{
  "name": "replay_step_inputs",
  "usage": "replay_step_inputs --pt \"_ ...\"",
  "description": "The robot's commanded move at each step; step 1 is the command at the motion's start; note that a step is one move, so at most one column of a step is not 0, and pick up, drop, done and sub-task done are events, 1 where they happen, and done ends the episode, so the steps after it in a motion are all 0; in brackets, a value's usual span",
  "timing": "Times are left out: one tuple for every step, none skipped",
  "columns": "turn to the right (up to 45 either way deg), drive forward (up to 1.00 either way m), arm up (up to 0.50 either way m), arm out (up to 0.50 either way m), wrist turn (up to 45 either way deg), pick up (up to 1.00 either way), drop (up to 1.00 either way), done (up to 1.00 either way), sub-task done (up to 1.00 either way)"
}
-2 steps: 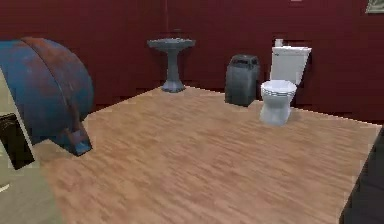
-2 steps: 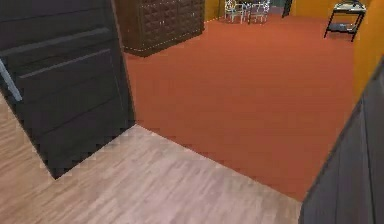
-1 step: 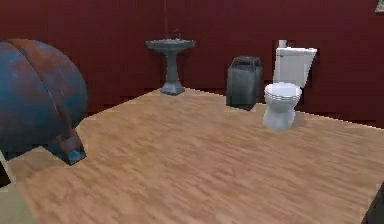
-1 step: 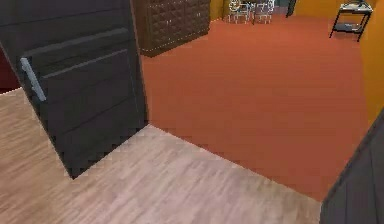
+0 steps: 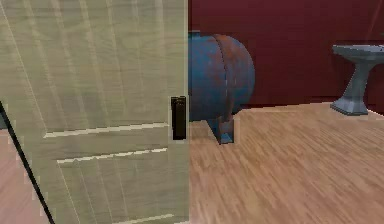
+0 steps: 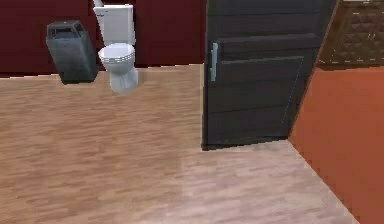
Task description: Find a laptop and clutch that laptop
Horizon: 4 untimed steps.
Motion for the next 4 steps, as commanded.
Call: replay_step_inputs --pt "-6.0 0.00 0.00 0.00 0.0 0.00 0.00 0.00 0.00" --pt "-3.0 0.00 0.00 0.00 0.0 0.00 0.00 0.00 0.00" --pt "0.0 0.50 0.00 0.00 0.0 0.00 0.00 0.00 0.00" --pt "-45.0 0.00 0.00 0.00 0.0 0.00 0.00 0.00 0.00"
